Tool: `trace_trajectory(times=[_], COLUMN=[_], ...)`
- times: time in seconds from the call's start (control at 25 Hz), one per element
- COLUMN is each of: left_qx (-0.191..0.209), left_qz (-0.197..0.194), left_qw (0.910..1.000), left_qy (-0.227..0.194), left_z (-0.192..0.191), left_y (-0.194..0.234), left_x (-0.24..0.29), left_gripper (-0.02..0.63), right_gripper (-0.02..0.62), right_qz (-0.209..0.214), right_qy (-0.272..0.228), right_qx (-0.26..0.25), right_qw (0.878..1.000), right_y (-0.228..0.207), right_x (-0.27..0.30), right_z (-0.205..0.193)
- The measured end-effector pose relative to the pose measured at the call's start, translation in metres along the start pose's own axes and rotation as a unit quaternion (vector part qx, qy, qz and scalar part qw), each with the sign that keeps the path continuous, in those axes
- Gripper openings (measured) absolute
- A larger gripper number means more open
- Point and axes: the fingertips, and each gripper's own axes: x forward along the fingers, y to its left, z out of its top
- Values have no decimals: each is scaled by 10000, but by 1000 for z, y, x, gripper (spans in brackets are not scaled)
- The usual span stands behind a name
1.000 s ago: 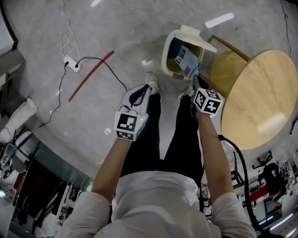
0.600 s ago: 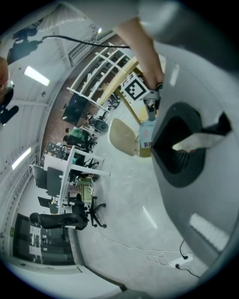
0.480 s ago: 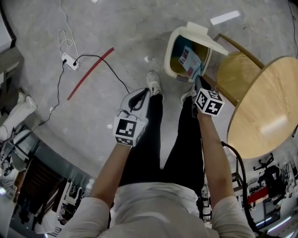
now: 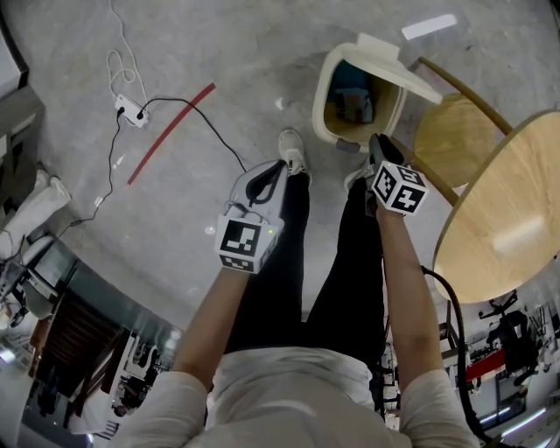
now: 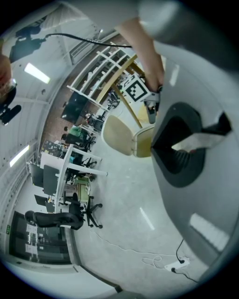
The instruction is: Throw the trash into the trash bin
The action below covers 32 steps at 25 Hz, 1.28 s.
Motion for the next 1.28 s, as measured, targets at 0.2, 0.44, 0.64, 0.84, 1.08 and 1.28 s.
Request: trace_trajectory(times=[0.2,0.44,0.64,0.84,1.08,1.28], left_qx=[14,-46,-90,-62,70,100], left_qz=[-6,50,148,141,50,-41], left_qw=[10000,9999,9996,9995,9996,9994], left_qy=[0,-120,-229,-270,-253,-328], left_z=[1,7,18,34,59,81], left_y=[-1,-3,-7,-21,-46,-68], left_x=[0,-5,-18,-33,-57,-75], left_gripper=[6,6,6,6,6,6], right_gripper=[78,78,75,34,20,8], right_qz=[34,71,98,183,248,249], right_qy=[-42,-76,-154,-271,-436,-681], right_qx=[4,-58,-138,-296,-399,-422], right_qw=[10000,9999,9997,9990,9979,9965], right_y=[5,11,23,41,59,68], right_x=[-4,-14,-36,-69,-119,-170], right_z=[3,9,20,35,51,68])
